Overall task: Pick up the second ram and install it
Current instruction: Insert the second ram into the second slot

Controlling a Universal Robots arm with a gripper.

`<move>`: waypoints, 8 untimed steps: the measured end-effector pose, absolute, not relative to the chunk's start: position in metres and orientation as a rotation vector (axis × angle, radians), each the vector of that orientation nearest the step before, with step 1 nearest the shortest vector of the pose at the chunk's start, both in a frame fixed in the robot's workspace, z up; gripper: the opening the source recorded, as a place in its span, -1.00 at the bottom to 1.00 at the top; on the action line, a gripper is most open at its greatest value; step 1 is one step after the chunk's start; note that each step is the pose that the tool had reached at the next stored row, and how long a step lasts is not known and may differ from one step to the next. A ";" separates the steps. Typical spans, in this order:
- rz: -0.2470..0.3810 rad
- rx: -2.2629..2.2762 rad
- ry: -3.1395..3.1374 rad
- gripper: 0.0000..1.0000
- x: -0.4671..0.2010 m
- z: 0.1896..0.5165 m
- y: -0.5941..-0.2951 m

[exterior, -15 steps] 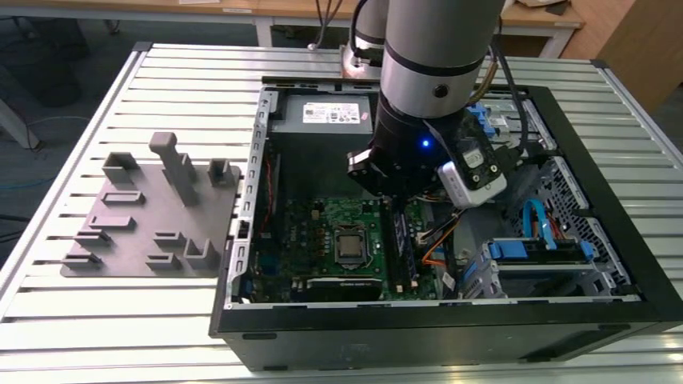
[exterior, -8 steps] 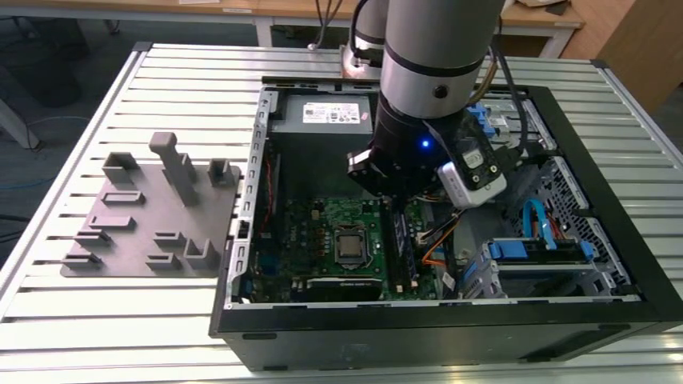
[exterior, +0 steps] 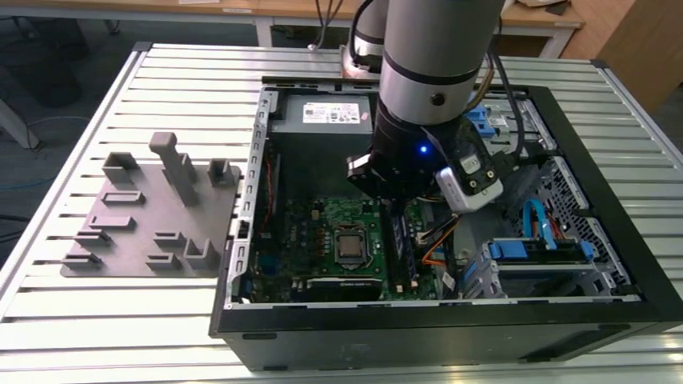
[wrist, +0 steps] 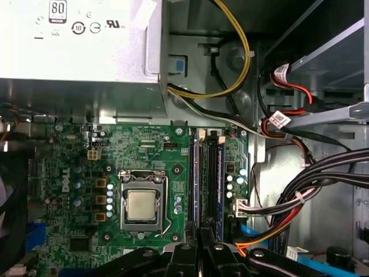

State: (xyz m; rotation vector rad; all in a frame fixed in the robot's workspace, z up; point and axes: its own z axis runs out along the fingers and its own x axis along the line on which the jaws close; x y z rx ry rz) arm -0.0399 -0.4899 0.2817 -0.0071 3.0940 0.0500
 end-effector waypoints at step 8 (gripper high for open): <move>0.050 -0.007 3.094 -0.79 -0.040 0.274 -0.490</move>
